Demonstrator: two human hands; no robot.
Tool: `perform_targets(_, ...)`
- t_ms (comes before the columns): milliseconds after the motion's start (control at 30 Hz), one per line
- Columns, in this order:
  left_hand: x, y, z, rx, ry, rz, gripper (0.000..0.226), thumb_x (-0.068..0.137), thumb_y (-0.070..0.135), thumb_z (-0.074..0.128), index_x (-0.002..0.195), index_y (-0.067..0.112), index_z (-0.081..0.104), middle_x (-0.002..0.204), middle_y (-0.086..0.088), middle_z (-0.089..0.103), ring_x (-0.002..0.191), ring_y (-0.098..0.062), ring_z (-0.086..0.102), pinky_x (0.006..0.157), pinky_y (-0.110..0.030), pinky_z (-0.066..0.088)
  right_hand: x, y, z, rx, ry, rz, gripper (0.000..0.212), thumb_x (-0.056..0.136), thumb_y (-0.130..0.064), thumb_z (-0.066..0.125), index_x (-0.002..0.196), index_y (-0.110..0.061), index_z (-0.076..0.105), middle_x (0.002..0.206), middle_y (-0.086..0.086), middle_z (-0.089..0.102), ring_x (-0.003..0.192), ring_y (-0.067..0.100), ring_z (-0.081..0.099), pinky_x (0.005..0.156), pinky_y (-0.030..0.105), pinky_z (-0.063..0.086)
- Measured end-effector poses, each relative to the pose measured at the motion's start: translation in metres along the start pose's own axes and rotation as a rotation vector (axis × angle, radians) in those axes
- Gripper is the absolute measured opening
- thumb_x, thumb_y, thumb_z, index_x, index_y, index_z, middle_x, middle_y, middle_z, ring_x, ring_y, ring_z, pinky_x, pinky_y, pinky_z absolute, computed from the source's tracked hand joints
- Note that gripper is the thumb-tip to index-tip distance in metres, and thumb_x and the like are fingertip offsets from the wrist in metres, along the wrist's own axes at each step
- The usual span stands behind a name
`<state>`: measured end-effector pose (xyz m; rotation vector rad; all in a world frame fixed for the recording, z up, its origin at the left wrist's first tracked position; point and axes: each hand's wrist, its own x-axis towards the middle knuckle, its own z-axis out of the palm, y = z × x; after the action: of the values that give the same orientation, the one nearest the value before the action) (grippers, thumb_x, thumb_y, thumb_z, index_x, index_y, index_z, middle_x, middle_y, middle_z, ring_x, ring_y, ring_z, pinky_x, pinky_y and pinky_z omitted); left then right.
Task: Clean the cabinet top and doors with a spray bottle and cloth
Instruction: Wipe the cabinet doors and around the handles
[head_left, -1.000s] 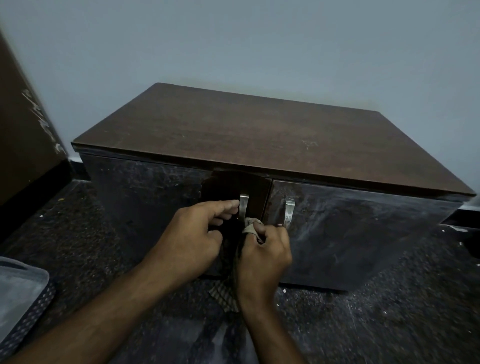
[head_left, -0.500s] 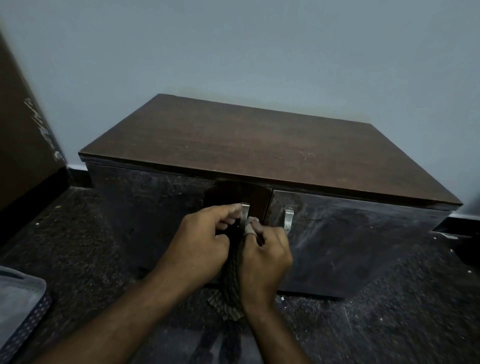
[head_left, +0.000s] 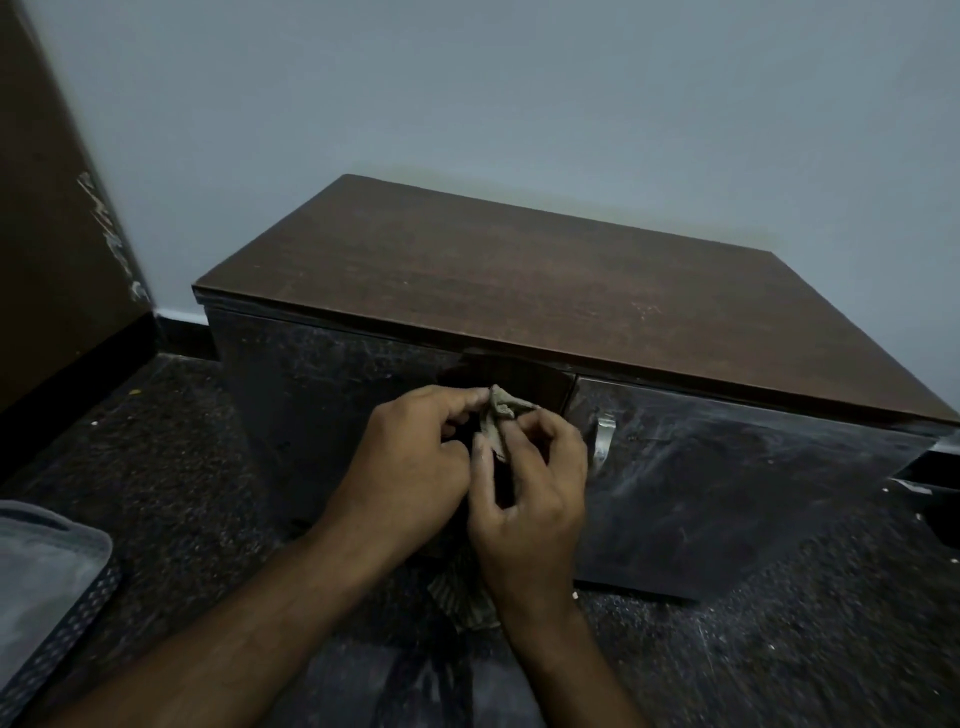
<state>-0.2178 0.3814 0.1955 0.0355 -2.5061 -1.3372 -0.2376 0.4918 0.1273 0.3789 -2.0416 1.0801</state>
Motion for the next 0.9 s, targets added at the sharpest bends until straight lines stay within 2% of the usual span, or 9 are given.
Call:
perform_targets(67,0.000,0.001,0.000,0.016,0.002,0.010,0.055,0.083,-0.003,0.054,0.130,0.024,0.063,0.122,0.014,0.063,0.105,0.007,0.056,0.081,0.004,0.039,0.010,0.001,0.001,0.055,0.075,0.064,0.012,0.089,-0.009,0.072,0.098,-0.001,0.073,0.103,0.009,0.061,0.096,0.017,0.059,0.083,0.031,0.053)
perform_targets(167,-0.001,0.004,0.002,0.032,0.017,0.043,0.051,0.085,0.000,0.055,0.131,0.023,0.062,0.123,0.015,0.062,0.107,0.006,0.056,0.084,0.004,0.038,0.019,0.000,0.001,0.061,0.116,0.122,0.022,0.086,-0.001,0.074,0.108,-0.002,0.069,0.103,0.007,0.063,0.095,0.012,0.061,0.084,0.023,0.052)
perform_targets(367,-0.002,0.006,0.001,0.086,0.066,0.068,0.045,0.086,0.005,0.057,0.128,0.021,0.064,0.121,0.013,0.064,0.105,0.004,0.057,0.083,0.006,0.036,0.021,0.009,0.004,-0.231,0.000,-0.192,0.016,0.090,-0.003,0.067,0.103,0.005,0.071,0.102,0.020,0.065,0.091,0.029,0.060,0.083,0.031,0.046)
perform_targets(433,-0.002,0.005,0.002,0.089,0.079,0.076,0.044,0.087,0.005,0.058,0.127,0.020,0.064,0.122,0.012,0.064,0.107,0.004,0.057,0.084,0.006,0.035,0.025,0.009,0.000,-0.165,0.025,-0.101,0.010,0.086,-0.001,0.071,0.095,0.002,0.073,0.095,0.015,0.068,0.086,0.021,0.063,0.080,0.024,0.050)
perform_targets(500,-0.002,0.006,0.003,0.086,0.070,0.084,0.043,0.087,0.004,0.058,0.127,0.019,0.065,0.123,0.011,0.065,0.107,0.005,0.057,0.085,0.007,0.035,0.027,0.009,-0.003,-0.088,0.094,0.074,0.004,0.080,-0.001,0.077,0.084,-0.003,0.075,0.083,0.009,0.071,0.077,0.008,0.059,0.078,0.005,0.042)
perform_targets(567,-0.002,0.007,0.005,0.089,0.069,0.088,0.042,0.087,0.004,0.058,0.126,0.018,0.065,0.122,0.010,0.065,0.106,0.004,0.058,0.084,0.007,0.035,0.026,0.008,-0.002,-0.040,0.127,0.216,0.008,0.077,-0.001,0.080,0.076,-0.007,0.074,0.075,0.004,0.071,0.069,0.003,0.055,0.070,0.003,0.040)
perform_targets(633,-0.001,0.007,0.007,0.090,0.084,0.085,0.041,0.088,0.004,0.059,0.126,0.017,0.066,0.122,0.009,0.066,0.105,0.003,0.058,0.084,0.006,0.035,0.025,0.008,0.000,-0.036,0.117,0.195,0.010,0.078,0.001,0.078,0.075,-0.006,0.071,0.075,0.005,0.068,0.070,0.004,0.053,0.070,0.004,0.037)
perform_targets(767,0.002,0.007,0.008,0.114,0.127,0.080,0.039,0.088,0.007,0.059,0.125,0.018,0.067,0.123,0.009,0.066,0.109,0.003,0.058,0.084,0.008,0.033,0.027,0.008,0.003,-0.157,0.034,-0.126,0.005,0.087,0.006,0.069,0.083,0.003,0.068,0.085,0.015,0.063,0.076,0.029,0.059,0.070,0.036,0.049)
perform_targets(900,0.002,0.006,0.009,0.120,0.128,0.078,0.039,0.088,0.006,0.059,0.123,0.019,0.068,0.121,0.009,0.067,0.107,0.005,0.057,0.081,0.010,0.031,0.030,0.015,-0.002,-0.192,-0.049,-0.267,0.005,0.091,0.003,0.066,0.088,0.005,0.070,0.090,0.016,0.064,0.078,0.029,0.057,0.068,0.038,0.048)
